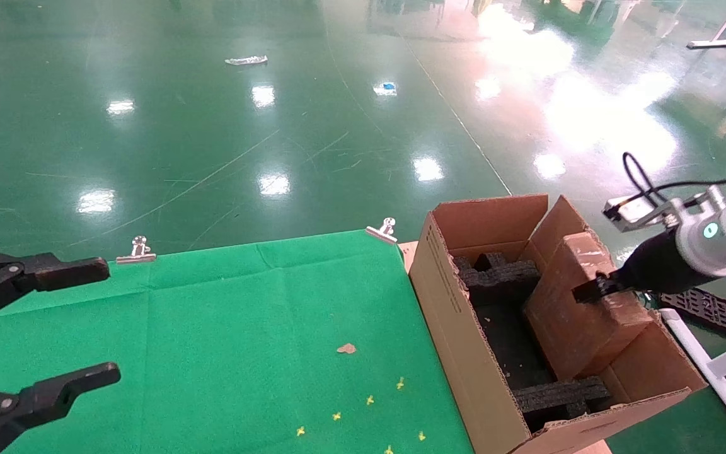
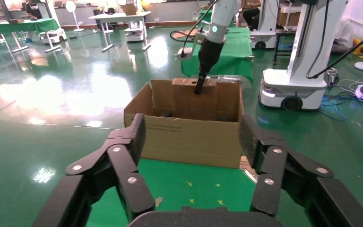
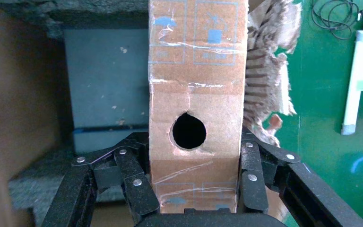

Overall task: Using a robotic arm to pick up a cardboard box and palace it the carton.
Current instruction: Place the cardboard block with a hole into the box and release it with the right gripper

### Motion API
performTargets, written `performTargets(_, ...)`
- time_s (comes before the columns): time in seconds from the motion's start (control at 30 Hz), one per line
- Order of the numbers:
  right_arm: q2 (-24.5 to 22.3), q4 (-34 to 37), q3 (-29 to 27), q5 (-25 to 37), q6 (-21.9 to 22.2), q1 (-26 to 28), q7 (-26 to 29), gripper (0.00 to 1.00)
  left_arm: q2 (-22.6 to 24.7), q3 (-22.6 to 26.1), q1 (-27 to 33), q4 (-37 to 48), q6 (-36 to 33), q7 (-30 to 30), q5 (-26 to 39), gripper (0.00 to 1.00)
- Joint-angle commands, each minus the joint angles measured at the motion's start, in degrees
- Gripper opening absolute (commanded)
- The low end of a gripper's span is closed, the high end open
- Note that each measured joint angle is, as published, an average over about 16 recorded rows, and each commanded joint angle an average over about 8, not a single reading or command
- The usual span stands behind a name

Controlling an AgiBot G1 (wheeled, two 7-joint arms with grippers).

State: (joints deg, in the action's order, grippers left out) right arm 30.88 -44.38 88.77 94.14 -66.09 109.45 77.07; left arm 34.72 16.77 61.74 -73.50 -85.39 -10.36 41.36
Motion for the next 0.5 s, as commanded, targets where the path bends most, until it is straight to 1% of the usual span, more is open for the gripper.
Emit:
performTargets(0.03, 0.17, 0.40, 0.11, -0.45, 1.55, -1.53, -0.17, 0.00, 0.00, 0.01, 0.00, 0.00, 0.00, 0.00, 0.00, 1.00)
performTargets(0.3, 2.01, 3.68, 0.56, -2.88, 11.00, -10.93, -0.90, 0.00, -0.01, 0.03, 0.01, 0.00, 0.01, 0.02, -0.02, 1.00)
performTargets(0.4, 2.70, 5.05, 0.27, -4.68, 13.60, -13.97, -2.12, 0.00, -0.02, 0.04, 0.01, 0.00, 0.02, 0.02, -0.03, 1.00)
performTargets(0.5, 3.42, 6.68, -0.20, -6.55, 15.29, -16.19, -3.69, 0.00, -0.02, 0.05, 0.01, 0.00, 0.02, 0.03, -0.04, 1.00)
